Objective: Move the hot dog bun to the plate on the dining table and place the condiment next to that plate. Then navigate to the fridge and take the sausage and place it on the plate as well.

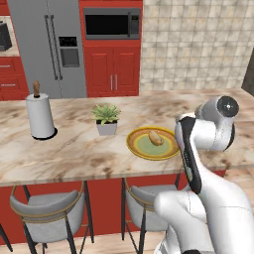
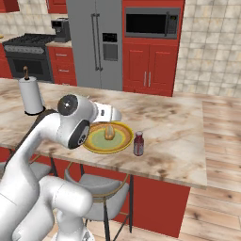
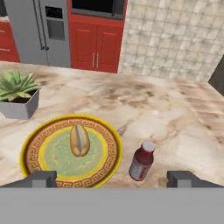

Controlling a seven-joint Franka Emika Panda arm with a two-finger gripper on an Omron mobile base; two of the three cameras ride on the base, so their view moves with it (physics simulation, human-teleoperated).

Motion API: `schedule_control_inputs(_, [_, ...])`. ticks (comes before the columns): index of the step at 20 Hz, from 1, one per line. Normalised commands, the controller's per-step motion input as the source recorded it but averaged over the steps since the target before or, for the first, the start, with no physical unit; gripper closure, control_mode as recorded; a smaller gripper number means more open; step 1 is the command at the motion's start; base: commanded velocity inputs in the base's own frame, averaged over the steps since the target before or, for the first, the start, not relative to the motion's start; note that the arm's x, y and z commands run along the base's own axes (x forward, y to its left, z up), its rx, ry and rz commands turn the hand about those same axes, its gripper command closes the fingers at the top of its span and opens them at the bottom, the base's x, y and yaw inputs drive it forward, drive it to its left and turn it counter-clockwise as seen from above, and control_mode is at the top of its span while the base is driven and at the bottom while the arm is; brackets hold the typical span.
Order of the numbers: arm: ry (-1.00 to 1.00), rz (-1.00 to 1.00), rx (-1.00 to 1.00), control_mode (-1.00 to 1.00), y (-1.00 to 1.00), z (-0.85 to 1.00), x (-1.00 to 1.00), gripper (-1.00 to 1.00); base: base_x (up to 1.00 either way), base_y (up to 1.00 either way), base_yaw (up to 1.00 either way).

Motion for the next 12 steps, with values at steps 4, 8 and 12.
schedule_control_inputs(4, [0.01, -0.35, 0.07, -1.00, 0.62, 0.00, -0.40, -1.00, 0.00, 0.00, 0.00])
schedule_control_inputs(8, [0.00, -0.24, 0.08, -1.00, 0.44, 0.00, -0.59, -1.00, 0.00, 0.00, 0.00])
schedule_control_inputs(12, [0.01, -0.10, 0.13, -1.00, 0.18, 0.05, -0.67, -1.00, 0.00, 0.00, 0.00])
